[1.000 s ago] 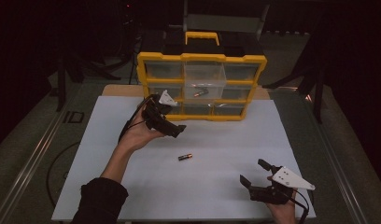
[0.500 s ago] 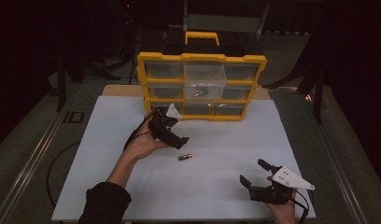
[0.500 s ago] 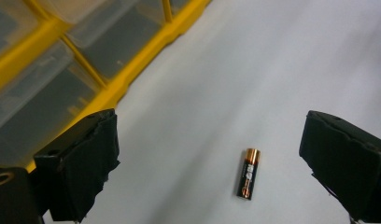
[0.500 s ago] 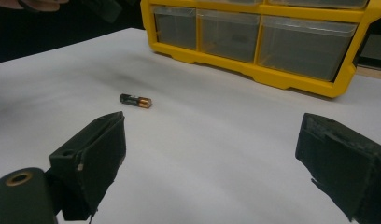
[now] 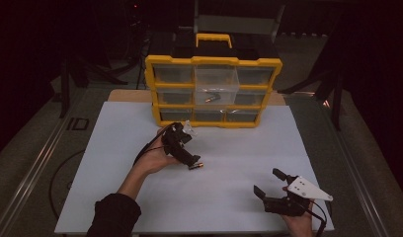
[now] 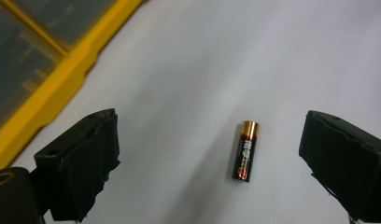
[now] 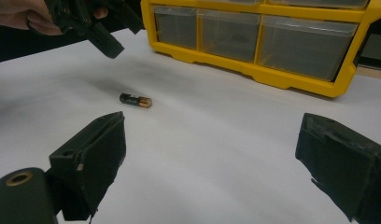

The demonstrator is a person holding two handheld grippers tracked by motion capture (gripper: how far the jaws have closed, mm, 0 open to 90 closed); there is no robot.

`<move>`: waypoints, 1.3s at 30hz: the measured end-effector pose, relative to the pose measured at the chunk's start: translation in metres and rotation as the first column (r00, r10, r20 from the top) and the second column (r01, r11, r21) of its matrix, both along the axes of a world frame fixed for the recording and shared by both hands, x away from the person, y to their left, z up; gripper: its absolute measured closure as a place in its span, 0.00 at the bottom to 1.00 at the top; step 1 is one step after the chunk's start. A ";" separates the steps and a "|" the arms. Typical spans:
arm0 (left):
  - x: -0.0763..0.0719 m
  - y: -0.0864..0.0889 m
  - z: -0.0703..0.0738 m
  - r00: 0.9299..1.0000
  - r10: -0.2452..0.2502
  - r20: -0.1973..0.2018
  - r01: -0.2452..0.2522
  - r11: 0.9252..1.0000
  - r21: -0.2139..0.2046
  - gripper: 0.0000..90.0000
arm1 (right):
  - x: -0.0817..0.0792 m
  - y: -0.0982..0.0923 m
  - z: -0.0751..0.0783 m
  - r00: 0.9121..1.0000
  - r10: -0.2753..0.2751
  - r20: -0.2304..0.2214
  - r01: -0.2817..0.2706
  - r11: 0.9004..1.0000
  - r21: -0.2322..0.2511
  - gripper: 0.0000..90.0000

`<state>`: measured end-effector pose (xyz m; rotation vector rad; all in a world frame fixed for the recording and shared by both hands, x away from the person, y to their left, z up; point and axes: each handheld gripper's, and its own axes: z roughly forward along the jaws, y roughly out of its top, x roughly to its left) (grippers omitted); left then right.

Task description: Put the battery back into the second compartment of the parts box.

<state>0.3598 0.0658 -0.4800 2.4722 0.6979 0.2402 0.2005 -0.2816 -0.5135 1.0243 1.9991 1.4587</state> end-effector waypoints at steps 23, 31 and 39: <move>-0.005 -0.018 -0.035 0.995 -0.069 -0.075 0.077 0.991 0.105 0.28 | 0.000 0.001 0.000 1.000 0.002 -0.005 -0.002 1.000 0.000 0.09; -0.007 -0.025 -0.043 0.989 -0.106 -0.103 0.122 0.980 0.160 0.51 | 0.000 0.001 0.000 1.000 0.000 -0.005 0.000 1.000 -0.001 0.09; -0.007 -0.029 -0.048 0.982 -0.129 -0.140 0.154 0.971 0.183 0.73 | 0.000 0.001 0.000 1.000 0.001 -0.001 -0.001 1.000 -0.004 0.09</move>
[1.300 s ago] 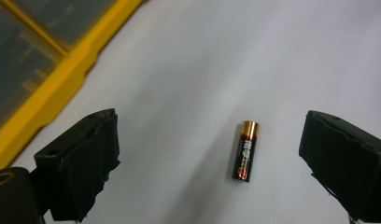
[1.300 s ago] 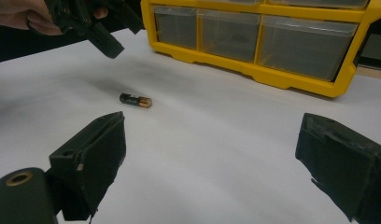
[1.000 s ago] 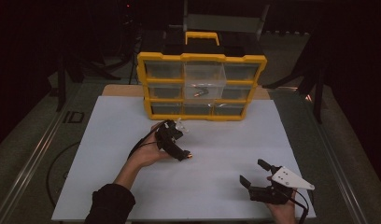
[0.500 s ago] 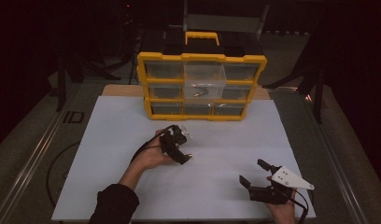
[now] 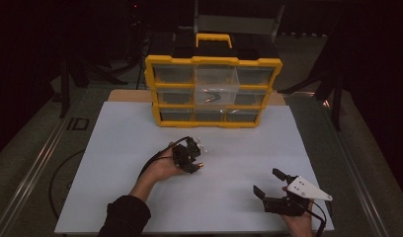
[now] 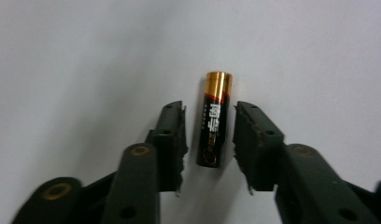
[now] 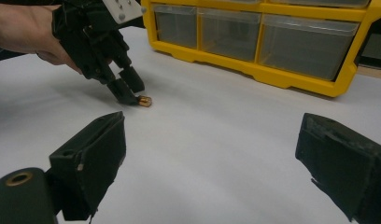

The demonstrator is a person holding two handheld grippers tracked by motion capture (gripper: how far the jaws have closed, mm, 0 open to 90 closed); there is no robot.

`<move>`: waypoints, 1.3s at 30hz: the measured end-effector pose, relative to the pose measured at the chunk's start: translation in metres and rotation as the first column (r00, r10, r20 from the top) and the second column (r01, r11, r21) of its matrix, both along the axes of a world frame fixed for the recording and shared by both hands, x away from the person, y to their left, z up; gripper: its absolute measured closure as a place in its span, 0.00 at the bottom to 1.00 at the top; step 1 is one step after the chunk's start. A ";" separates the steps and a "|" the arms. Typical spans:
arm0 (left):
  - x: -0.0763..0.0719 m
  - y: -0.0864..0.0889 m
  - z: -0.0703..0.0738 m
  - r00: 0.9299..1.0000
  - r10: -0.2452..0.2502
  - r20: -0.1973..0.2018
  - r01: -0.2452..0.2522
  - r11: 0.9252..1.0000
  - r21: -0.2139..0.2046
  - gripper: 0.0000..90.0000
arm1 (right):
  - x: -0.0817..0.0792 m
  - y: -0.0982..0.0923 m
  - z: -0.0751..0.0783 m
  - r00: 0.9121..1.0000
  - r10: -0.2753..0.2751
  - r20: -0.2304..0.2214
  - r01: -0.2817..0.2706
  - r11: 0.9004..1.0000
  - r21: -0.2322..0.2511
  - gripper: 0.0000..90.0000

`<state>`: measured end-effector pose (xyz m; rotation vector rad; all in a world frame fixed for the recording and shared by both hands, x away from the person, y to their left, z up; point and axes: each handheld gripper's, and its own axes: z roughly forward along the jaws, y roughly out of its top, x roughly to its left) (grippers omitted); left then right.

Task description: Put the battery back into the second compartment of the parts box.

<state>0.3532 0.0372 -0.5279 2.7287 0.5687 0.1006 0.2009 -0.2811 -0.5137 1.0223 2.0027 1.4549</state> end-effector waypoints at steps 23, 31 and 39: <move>0.002 0.011 0.012 1.000 -0.005 -0.008 0.005 0.999 -0.054 0.86 | 0.000 0.000 0.000 1.000 0.002 -0.001 -0.002 1.000 -0.001 0.09; 0.003 0.022 0.027 1.000 0.016 0.009 -0.015 0.993 -0.113 0.86 | 0.000 0.000 0.000 1.000 -0.002 -0.005 0.002 1.000 0.003 0.09; 0.006 0.037 0.048 0.999 0.042 0.034 -0.035 0.983 -0.179 0.87 | 0.000 0.000 0.000 1.000 -0.002 -0.004 0.002 1.000 0.003 0.09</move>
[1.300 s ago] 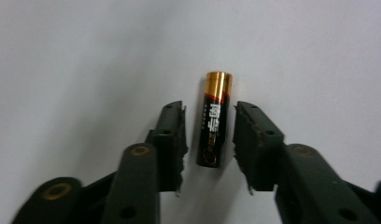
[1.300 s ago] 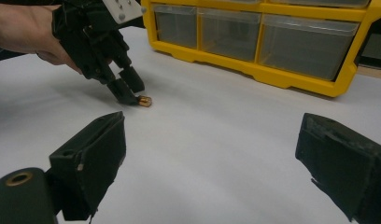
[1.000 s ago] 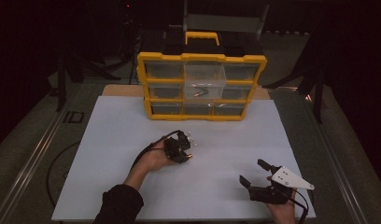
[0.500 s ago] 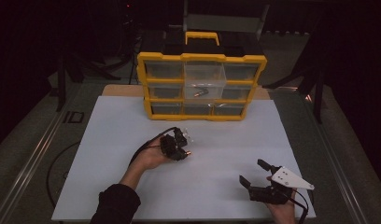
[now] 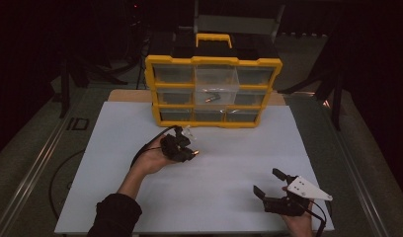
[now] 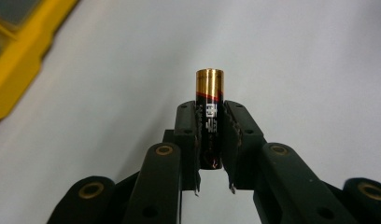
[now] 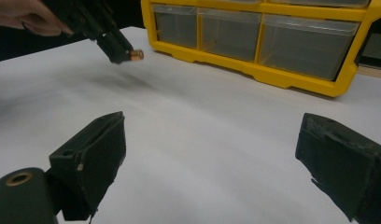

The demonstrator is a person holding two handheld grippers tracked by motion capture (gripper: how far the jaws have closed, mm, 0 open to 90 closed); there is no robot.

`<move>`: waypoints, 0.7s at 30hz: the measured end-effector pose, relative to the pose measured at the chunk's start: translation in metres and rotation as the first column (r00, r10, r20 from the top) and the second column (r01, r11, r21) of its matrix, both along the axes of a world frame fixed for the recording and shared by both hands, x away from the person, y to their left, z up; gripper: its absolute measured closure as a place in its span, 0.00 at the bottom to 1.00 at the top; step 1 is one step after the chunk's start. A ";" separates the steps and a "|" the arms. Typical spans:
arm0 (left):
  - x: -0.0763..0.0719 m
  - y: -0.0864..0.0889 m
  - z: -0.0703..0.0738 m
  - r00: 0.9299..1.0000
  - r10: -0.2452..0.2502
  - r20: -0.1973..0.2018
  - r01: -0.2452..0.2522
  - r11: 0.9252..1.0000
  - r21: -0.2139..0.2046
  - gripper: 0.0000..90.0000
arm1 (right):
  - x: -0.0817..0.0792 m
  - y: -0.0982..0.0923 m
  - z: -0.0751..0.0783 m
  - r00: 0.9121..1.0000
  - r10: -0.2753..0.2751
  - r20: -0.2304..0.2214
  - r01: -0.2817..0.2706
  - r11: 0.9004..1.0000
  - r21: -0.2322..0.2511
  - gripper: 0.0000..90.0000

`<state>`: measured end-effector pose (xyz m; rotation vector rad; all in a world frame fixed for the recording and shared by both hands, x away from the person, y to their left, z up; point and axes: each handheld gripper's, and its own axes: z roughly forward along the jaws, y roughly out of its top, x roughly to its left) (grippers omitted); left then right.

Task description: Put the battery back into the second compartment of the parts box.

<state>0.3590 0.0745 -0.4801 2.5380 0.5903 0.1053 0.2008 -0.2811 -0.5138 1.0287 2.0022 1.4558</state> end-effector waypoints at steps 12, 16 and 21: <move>0.002 0.021 0.037 0.999 0.004 0.046 0.000 0.996 -0.086 0.87 | 0.000 -0.001 0.000 1.000 0.000 0.001 0.000 1.000 0.000 0.09; 0.003 0.025 0.053 0.997 0.000 0.073 0.008 0.995 -0.104 0.87 | 0.000 -0.001 0.000 1.000 0.000 0.000 0.000 1.000 0.000 0.09; 0.006 0.030 0.071 0.995 -0.003 0.095 0.014 0.993 -0.115 0.87 | 0.000 -0.001 0.000 1.000 -0.001 0.003 0.001 1.000 0.002 0.09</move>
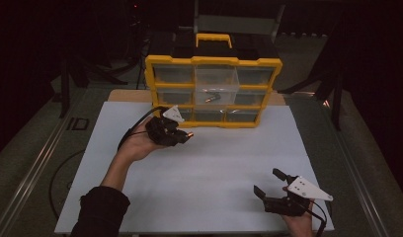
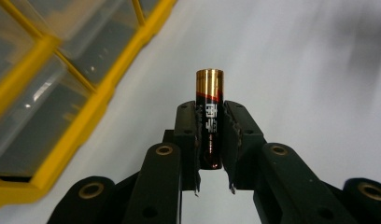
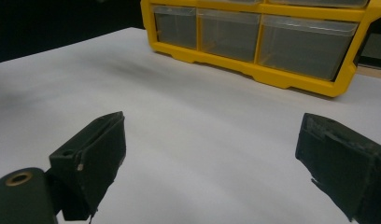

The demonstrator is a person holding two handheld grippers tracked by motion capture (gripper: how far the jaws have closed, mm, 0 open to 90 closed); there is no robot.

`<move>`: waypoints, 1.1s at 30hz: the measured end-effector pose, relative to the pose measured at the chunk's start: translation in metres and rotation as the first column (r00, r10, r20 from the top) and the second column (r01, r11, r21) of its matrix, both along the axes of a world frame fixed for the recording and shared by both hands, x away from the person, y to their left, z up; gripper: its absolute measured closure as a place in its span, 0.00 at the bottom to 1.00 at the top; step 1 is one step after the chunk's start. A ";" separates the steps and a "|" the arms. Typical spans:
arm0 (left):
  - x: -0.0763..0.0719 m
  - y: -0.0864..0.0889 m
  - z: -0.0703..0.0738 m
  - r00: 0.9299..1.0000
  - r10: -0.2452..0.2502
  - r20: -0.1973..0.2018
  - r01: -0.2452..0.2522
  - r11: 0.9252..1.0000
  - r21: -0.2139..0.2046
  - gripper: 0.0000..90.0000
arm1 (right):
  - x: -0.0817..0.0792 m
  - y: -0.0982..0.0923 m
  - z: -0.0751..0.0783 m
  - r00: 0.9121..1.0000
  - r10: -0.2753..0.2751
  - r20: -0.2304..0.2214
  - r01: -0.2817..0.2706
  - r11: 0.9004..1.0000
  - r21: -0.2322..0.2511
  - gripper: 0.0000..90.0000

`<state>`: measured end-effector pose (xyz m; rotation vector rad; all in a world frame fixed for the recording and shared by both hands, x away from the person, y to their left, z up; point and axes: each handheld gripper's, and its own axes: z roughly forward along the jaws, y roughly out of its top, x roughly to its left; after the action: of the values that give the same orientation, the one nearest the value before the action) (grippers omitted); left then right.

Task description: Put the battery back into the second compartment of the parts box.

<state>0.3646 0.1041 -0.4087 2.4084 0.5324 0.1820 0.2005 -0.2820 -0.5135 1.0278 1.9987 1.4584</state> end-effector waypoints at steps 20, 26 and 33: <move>0.009 0.016 0.075 0.995 -0.001 0.095 0.011 0.994 -0.107 0.87 | 0.000 0.000 0.000 1.000 0.000 -0.002 0.000 1.000 0.000 0.09; 0.015 0.016 0.099 0.994 -0.012 0.110 0.025 0.993 -0.119 0.87 | 0.000 -0.001 0.000 1.000 0.000 -0.001 0.000 1.000 0.003 0.09; 0.026 0.015 0.122 0.993 0.003 0.119 0.012 0.993 -0.119 0.87 | 0.001 -0.001 0.000 1.000 -0.001 -0.009 0.001 1.000 0.008 0.09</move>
<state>0.3904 0.1189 -0.2869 2.2657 0.4696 0.2817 0.2014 -0.2826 -0.5136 1.0406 2.0000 1.4652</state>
